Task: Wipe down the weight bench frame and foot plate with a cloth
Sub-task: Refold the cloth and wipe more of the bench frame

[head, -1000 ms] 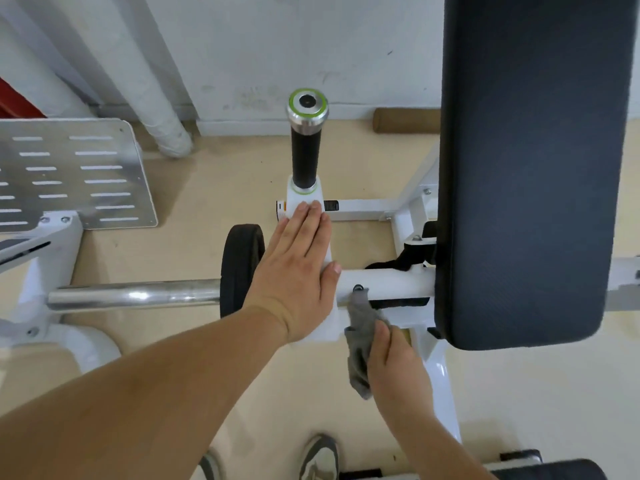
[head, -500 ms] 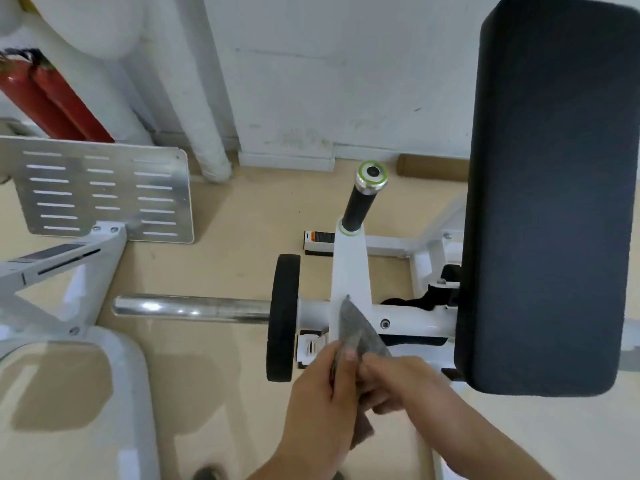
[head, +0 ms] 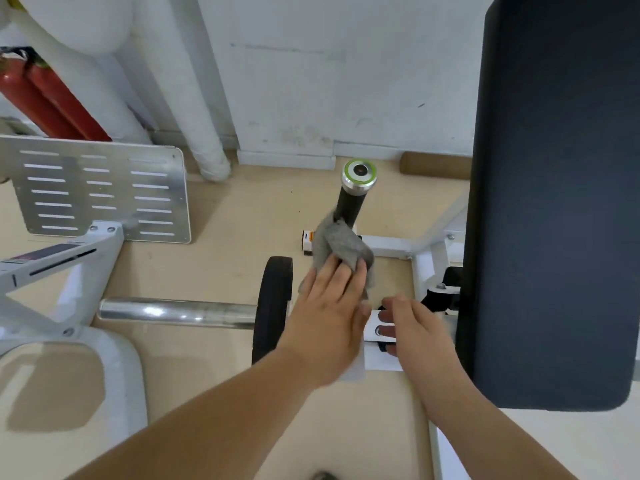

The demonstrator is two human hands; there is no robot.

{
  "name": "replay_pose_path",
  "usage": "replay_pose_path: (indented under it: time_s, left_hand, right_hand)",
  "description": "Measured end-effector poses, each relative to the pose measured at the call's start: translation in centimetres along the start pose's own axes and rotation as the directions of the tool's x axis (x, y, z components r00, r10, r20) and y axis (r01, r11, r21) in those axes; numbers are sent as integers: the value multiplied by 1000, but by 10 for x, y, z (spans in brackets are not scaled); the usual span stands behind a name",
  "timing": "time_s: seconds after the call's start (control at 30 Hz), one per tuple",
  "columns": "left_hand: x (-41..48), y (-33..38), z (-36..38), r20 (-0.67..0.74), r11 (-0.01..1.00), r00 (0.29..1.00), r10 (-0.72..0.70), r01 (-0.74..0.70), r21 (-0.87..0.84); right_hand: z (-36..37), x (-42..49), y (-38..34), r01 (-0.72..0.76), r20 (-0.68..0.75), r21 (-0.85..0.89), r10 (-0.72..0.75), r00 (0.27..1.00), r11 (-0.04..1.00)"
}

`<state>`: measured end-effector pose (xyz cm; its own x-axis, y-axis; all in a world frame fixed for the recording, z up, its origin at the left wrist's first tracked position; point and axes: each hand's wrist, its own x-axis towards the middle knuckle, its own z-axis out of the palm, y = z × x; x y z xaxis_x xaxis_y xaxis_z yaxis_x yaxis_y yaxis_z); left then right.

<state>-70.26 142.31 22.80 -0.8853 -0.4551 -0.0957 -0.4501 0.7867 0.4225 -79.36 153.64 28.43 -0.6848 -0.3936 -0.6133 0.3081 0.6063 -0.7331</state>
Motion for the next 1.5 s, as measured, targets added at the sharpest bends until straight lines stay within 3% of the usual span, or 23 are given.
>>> replay_pose_path:
  time_s: [0.07,0.17,0.23,0.33,0.4,0.53,0.6,0.67,0.7,0.77,0.83,0.93,1.03,1.13,1.23,1.37,1.5]
  left_hand:
    - [-34,10,8,29,1000,1000,-8,8,-15]
    - [-56,2,1,139,994,985,102,-106,27]
    - [-29,-16,-12,203,982,964,174,-185,37]
    - [39,-26,-33,249,983,955,159,-176,47]
    - [54,-22,-30,197,983,966,168,-180,42]
    - [-21,7,-4,-132,989,983,128,-137,-64]
    - [-71,24,20,-93,951,963,253,-265,-158]
    - [-113,32,49,52,917,936,349,-329,-228]
    - [-128,32,59,82,919,945,318,-286,-271]
    - [-143,25,64,151,903,988,28,40,-427]
    - [-148,22,54,377,750,895,-238,416,-514]
    - [-150,19,52,492,503,780,-386,625,-597]
    - [-157,26,61,578,405,686,-441,727,-554]
    - [-154,29,79,663,442,607,-439,788,-429]
    - [-146,30,110,676,499,626,-389,760,-416]
    - [-135,32,150,585,447,689,-429,724,-525]
    - [-119,22,188,541,324,694,-475,709,-626]
  right_hand:
    - [-2,0,5,14,7,13,-14,1000,1000]
    - [-9,3,8,43,-8,-41,-44,999,998]
    - [-14,4,12,32,-35,-68,-34,999,997]
    - [-14,4,20,-3,-56,-56,0,998,998]
    - [-14,3,32,-44,-54,-10,43,998,999]
    - [-12,-12,65,-107,-71,54,111,991,993]
    - [-12,-22,81,-103,-56,33,104,993,994]
    - [-13,-32,101,-118,-11,4,118,993,993]
    - [-14,-36,113,-125,-4,-14,125,992,992]
    - [-10,-45,135,-152,-26,-3,152,988,988]
    - [-3,-56,153,-204,-52,69,208,977,977]
    - [17,-71,174,-291,5,150,294,956,945]
    - [36,-84,197,-371,96,225,358,929,901]
    - [46,-79,221,-313,63,266,308,949,912]
    - [37,-64,236,-307,87,324,295,952,895]
    - [33,-43,266,-314,127,373,287,949,873]
    - [52,-20,282,-226,162,524,165,973,821]
